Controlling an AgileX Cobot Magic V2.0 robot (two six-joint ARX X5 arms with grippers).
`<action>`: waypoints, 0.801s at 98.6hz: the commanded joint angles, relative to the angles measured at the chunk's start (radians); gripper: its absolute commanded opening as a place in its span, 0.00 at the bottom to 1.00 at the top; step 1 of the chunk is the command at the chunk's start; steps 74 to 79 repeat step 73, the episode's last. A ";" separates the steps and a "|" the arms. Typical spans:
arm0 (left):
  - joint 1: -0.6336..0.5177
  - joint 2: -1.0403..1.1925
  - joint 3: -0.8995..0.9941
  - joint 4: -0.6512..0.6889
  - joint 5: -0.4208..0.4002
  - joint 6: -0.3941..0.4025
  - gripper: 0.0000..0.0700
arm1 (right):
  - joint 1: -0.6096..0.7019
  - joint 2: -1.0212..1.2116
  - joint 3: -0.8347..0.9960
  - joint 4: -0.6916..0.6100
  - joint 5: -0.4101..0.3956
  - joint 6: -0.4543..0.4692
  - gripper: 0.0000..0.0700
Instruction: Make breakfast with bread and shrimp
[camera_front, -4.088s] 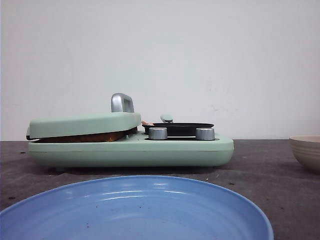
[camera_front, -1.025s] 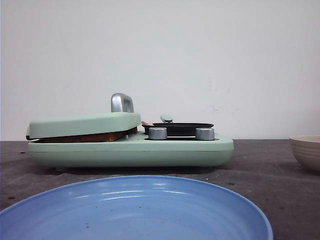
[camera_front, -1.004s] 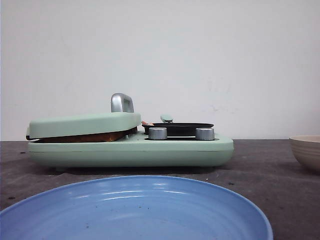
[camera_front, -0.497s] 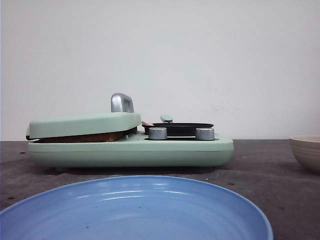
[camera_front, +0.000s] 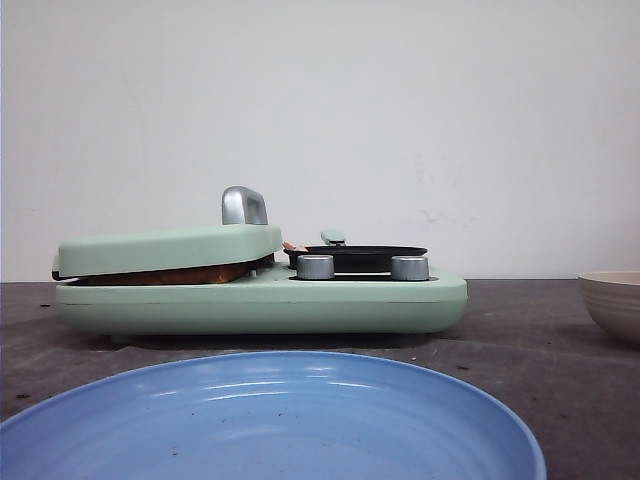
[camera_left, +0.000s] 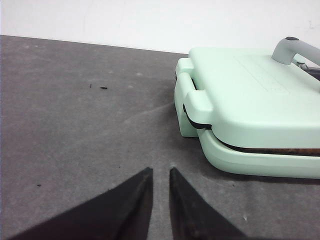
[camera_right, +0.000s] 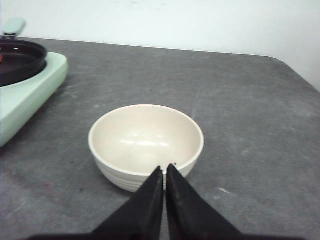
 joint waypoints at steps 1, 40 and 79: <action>0.002 -0.001 -0.018 -0.004 0.002 -0.006 0.01 | -0.002 0.000 -0.002 0.015 0.002 0.010 0.00; 0.002 -0.001 -0.018 -0.004 0.002 -0.006 0.01 | -0.039 0.000 -0.002 0.015 0.002 0.010 0.00; 0.002 -0.001 -0.018 -0.004 0.002 -0.006 0.01 | -0.044 0.000 -0.002 0.015 0.002 0.010 0.00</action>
